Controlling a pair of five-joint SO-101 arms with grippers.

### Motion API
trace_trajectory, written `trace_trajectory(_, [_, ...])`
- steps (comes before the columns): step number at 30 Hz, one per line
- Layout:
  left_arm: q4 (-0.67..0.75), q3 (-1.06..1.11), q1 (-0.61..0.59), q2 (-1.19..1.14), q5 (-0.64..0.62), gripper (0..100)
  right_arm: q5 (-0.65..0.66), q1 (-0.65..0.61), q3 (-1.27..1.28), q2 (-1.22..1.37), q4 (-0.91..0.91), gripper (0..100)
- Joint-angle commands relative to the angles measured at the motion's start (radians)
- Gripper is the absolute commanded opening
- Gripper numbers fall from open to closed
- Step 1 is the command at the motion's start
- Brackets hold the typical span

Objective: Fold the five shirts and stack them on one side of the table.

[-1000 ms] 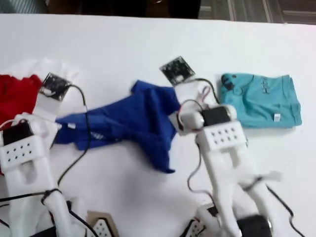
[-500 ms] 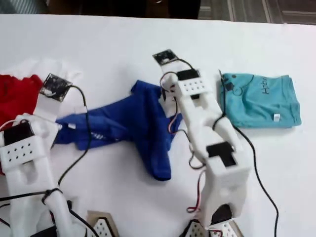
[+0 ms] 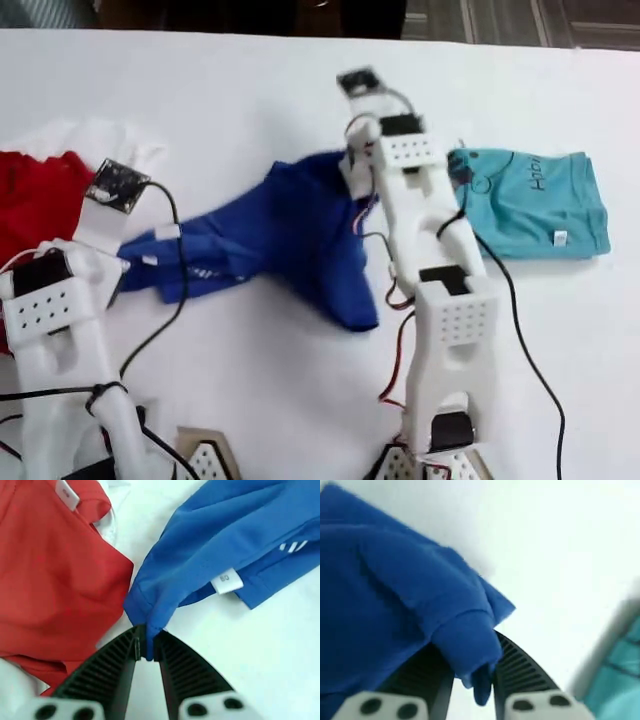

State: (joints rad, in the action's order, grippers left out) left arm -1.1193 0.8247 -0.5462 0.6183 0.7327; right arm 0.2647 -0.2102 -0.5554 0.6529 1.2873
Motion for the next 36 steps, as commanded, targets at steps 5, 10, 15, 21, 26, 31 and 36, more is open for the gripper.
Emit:
trace_trajectory(5, [0.014,-0.004,-0.006,0.02,-0.002,3,0.118,0.05,-0.215,-0.007,0.002,2.5])
trace_trajectory(10, [0.014,-0.005,-0.005,0.025,-0.002,3,0.118,0.053,-0.218,-0.008,0.042,19.6])
trace_trajectory(15, [0.018,-0.012,-0.005,0.026,-0.002,3,0.117,0.051,-0.301,-0.047,0.193,35.1])
trace_trajectory(21, [0.071,-0.012,-0.005,0.026,-0.003,3,0.115,0.042,-0.35,-0.087,0.38,33.2])
trace_trajectory(26, [0.1,-0.012,-0.003,0.026,-0.003,3,0.072,0.021,-0.304,-0.117,0.484,26.1])
trace_trajectory(31, [0.101,-0.012,-0.003,0.026,-0.003,3,0.049,-0.047,-0.077,-0.239,0.483,29.2])
trace_trajectory(36, [0.101,-0.012,-0.003,0.026,-0.003,3,-0.021,-0.085,0.143,-0.392,0.427,29.1])
